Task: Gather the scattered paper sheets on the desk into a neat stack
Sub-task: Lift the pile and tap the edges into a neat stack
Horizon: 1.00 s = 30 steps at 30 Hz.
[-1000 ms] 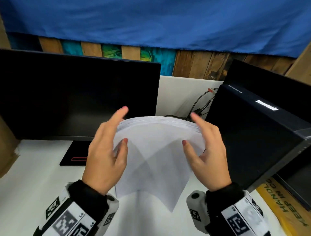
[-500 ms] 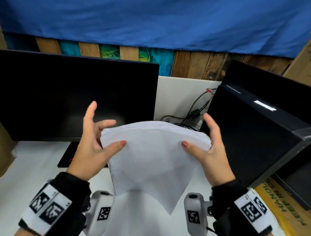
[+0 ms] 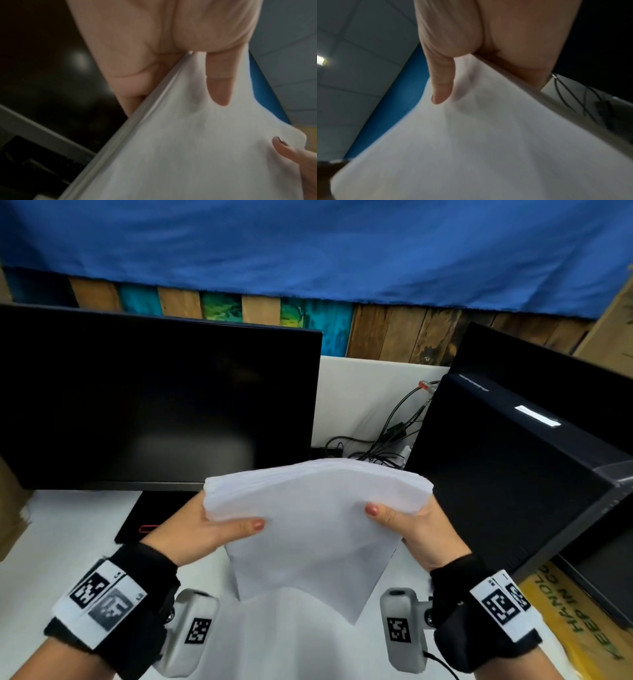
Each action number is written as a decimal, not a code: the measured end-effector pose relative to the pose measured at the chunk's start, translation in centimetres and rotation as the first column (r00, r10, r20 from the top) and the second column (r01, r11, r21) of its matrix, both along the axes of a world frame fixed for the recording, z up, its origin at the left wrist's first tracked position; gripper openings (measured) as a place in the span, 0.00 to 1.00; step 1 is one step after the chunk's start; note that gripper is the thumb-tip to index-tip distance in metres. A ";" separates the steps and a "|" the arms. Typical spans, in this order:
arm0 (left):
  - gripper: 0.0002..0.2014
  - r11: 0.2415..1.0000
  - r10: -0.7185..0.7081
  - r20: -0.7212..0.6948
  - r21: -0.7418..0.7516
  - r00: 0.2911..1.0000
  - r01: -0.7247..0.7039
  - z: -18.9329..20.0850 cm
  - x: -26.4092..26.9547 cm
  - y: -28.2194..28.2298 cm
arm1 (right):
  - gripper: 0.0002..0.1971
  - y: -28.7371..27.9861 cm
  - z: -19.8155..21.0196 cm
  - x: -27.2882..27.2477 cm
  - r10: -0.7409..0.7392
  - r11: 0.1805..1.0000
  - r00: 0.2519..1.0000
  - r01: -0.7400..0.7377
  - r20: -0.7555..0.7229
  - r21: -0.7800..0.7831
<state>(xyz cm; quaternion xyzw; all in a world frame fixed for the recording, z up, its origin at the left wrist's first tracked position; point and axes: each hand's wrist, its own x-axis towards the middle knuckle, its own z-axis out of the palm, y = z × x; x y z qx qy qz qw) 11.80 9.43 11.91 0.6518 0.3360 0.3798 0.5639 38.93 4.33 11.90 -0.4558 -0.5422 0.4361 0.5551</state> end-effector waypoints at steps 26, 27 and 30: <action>0.30 0.627 0.568 -0.191 0.731 0.800 -0.270 1.9 1.9 -4.3 | 0.21 -3.2 2.0 -2.1 -0.493 0.851 0.693 0.260 0.526 0.456; 0.29 0.629 0.571 -0.202 0.731 0.796 -0.265 2.0 1.8 -4.3 | 0.21 -3.2 2.1 -2.1 -0.494 0.852 0.689 0.263 0.529 0.453; 0.27 0.647 0.572 -0.225 0.715 0.788 -0.265 2.2 1.7 -4.1 | 0.22 -3.3 2.0 -2.2 -0.488 0.856 0.698 0.266 0.524 0.443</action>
